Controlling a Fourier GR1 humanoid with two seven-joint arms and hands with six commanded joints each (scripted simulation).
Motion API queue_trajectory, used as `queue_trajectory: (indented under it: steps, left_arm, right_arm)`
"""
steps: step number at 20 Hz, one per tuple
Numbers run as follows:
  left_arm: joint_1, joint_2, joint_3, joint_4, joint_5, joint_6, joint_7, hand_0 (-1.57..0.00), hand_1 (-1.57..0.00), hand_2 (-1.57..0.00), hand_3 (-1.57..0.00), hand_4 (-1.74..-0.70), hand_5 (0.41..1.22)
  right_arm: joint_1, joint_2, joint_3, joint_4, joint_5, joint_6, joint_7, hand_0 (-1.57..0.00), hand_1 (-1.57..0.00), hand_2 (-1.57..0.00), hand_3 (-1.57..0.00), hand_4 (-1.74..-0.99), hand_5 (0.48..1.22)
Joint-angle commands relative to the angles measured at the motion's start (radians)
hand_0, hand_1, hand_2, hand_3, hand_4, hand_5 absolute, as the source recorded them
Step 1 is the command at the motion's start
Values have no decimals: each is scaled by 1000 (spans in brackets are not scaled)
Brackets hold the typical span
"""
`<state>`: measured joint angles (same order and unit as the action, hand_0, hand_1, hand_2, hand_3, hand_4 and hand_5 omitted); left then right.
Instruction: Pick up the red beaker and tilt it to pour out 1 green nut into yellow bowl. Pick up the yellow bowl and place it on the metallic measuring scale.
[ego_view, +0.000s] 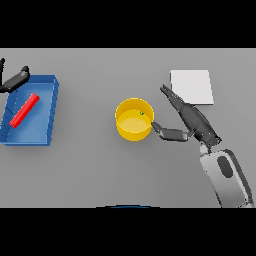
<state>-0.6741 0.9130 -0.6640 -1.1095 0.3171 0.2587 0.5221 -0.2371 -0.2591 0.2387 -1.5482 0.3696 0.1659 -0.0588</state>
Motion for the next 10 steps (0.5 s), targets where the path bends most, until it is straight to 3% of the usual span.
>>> queue_trajectory:
  steps: [1,5,10]
  left_arm:
    - [2,7,-2,-9,-3,0,-1,-5,-4,-3,-2,-739,709]
    - [1,7,8,-2,11,-3,-15,-1,-1,-1,0,-747,711]
    - [9,-4,11,4,17,-5,-53,0,0,0,1,-755,716]
  right_arm:
    - [-26,-20,28,9,37,21,13,-3,1,1,1,-1260,656]
    - [-134,-78,141,50,186,78,8,-1,1,1,1,-1230,620]
    - [-247,-118,230,108,258,170,-41,0,1,1,1,-1231,625]
